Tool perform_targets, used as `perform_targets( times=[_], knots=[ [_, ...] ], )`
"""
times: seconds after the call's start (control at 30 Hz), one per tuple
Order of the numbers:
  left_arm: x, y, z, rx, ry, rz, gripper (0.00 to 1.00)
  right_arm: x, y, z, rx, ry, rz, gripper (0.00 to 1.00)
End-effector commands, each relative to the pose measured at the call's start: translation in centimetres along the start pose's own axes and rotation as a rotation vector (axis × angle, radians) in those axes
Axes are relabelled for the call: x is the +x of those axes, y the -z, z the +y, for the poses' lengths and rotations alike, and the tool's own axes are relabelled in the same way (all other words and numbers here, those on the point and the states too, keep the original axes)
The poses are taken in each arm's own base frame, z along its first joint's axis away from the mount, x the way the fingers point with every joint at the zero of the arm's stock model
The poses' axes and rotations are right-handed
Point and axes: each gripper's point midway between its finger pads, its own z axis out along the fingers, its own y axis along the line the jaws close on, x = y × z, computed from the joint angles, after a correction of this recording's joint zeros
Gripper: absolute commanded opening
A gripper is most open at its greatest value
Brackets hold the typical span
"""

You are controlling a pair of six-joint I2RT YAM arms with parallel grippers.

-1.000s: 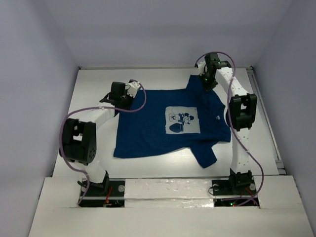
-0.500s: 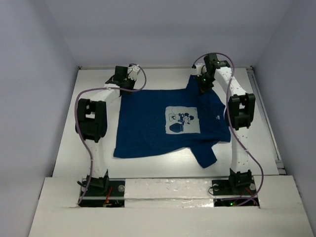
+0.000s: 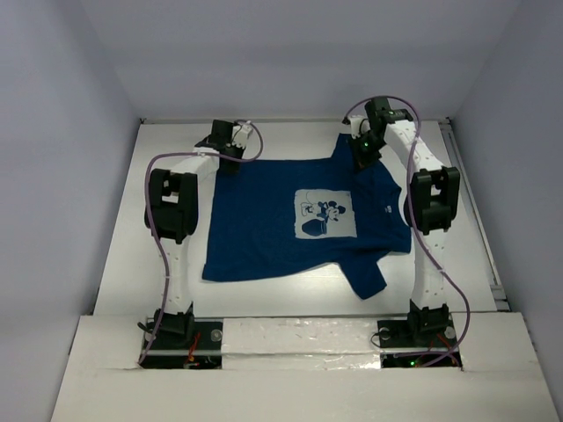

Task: Fold and stack the t-shirts
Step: Flatten out the tshirt

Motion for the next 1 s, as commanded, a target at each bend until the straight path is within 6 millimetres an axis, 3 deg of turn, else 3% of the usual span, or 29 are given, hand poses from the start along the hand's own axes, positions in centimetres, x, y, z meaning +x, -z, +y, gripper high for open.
perform_targets(
  times=[0.0, 0.17, 0.4, 0.47, 0.7, 0.83, 0.87, 0.97],
  knots=[
    [0.2, -0.2, 2.0, -0.097, 0.021, 0.010, 0.00, -1.1, 2.9, 1.3, -0.015, 0.022, -0.067, 0.00],
    [1.9, -0.6, 4.7, -0.218, 0.054, 0.065, 0.00, -0.1, 3.5, 1.6, -0.007, 0.031, -0.065, 0.00],
    [3.3, 0.2, 9.4, -0.304, 0.120, 0.129, 0.00, 0.9, 3.3, 1.4, 0.009, 0.027, -0.049, 0.00],
    [4.6, 0.4, 10.7, -0.310, 0.147, 0.170, 0.00, 0.8, 3.1, 1.2, 0.019, 0.020, -0.048, 0.00],
    [7.3, 0.6, 11.1, -0.247, 0.157, 0.224, 0.00, 0.8, 2.2, -1.0, 0.120, -0.017, -0.020, 0.03],
    [6.4, 1.0, 10.1, -0.193, 0.162, 0.172, 0.00, 1.0, 0.8, -2.3, 0.157, -0.005, 0.010, 0.15],
    [5.3, 1.7, 9.9, -0.178, 0.162, 0.137, 0.04, 0.8, 0.8, -2.4, 0.158, 0.000, 0.008, 0.18],
    [2.8, 3.3, 9.2, -0.133, 0.161, 0.049, 0.11, -1.7, 1.6, -3.8, 0.225, 0.020, -0.056, 0.32]
  ],
)
